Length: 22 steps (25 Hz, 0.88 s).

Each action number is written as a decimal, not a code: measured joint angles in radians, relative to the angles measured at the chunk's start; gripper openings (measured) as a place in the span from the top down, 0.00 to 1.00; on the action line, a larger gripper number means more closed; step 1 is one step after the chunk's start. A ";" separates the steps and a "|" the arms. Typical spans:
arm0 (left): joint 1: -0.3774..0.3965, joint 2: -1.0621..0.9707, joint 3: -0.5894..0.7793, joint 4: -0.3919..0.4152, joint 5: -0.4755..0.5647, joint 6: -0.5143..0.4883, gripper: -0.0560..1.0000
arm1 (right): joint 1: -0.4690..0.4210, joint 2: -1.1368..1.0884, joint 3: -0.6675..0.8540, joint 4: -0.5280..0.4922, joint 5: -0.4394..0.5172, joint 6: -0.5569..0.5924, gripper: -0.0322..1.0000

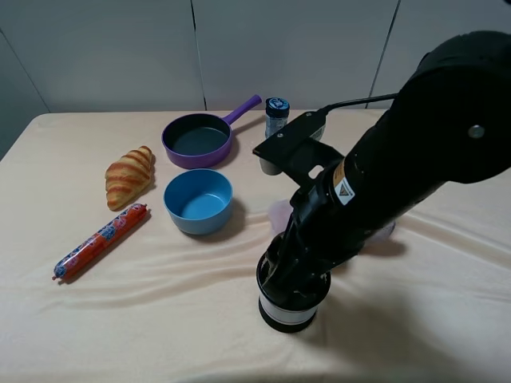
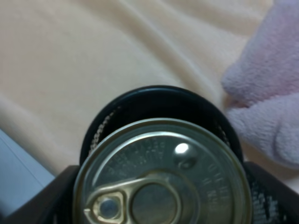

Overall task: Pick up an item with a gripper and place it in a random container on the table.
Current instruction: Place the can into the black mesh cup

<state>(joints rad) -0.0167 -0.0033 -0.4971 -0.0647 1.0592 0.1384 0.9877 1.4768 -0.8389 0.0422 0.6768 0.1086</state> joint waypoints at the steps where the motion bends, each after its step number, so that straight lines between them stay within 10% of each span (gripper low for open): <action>1: 0.000 0.000 0.000 0.000 0.000 0.000 0.01 | 0.002 -0.001 0.008 0.000 -0.012 0.001 0.49; 22: 0.000 0.000 0.000 0.000 0.000 0.000 0.01 | 0.003 0.006 0.037 0.027 -0.095 0.004 0.49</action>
<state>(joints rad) -0.0167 -0.0033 -0.4971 -0.0647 1.0592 0.1384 0.9909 1.4830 -0.8023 0.0692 0.5819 0.1122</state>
